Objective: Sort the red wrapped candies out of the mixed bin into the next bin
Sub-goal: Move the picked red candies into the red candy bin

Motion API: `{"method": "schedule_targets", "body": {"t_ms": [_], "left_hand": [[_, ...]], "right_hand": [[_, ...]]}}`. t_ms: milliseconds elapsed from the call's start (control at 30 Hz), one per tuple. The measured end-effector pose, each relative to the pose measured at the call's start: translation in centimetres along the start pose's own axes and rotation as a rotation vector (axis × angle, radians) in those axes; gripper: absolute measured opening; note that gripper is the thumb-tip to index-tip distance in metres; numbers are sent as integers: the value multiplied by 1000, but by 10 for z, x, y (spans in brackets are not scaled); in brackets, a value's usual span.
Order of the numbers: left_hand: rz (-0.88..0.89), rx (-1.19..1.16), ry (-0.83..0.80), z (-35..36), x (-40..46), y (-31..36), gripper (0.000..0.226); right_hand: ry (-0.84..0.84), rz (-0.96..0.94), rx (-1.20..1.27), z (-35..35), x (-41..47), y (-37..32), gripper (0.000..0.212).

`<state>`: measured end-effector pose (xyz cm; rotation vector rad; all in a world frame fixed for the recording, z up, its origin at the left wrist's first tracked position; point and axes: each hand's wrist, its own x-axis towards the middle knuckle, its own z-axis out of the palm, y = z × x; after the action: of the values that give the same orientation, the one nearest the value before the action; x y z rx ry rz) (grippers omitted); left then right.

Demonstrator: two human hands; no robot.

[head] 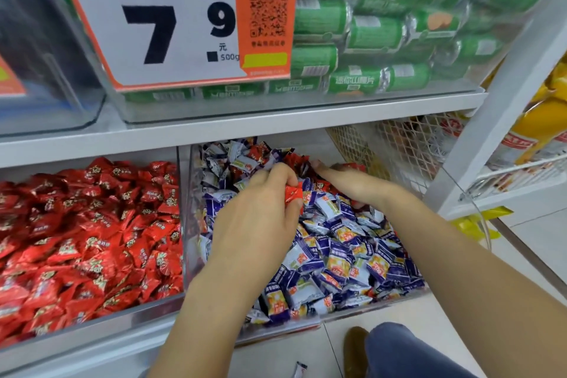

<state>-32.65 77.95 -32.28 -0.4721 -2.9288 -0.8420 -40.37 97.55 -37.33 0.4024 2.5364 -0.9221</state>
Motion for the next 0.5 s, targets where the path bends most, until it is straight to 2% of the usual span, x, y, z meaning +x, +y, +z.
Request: {"method": "schedule_targets", "body": {"t_ms": [133, 267, 400, 500], "left_hand": [[37, 4, 6, -1, -2, 3, 17], [42, 10, 9, -4, -2, 2, 18], [59, 24, 36, -9, -3, 1, 19], [73, 9, 67, -14, -6, 1, 18]], "right_hand": [[73, -111, -61, 6, 9, -3, 77], [112, -205, -158, 12, 11, -2, 57], [151, -267, -99, 11, 3, 12, 44], [275, -315, -27, 10, -9, 20, 37]]}}
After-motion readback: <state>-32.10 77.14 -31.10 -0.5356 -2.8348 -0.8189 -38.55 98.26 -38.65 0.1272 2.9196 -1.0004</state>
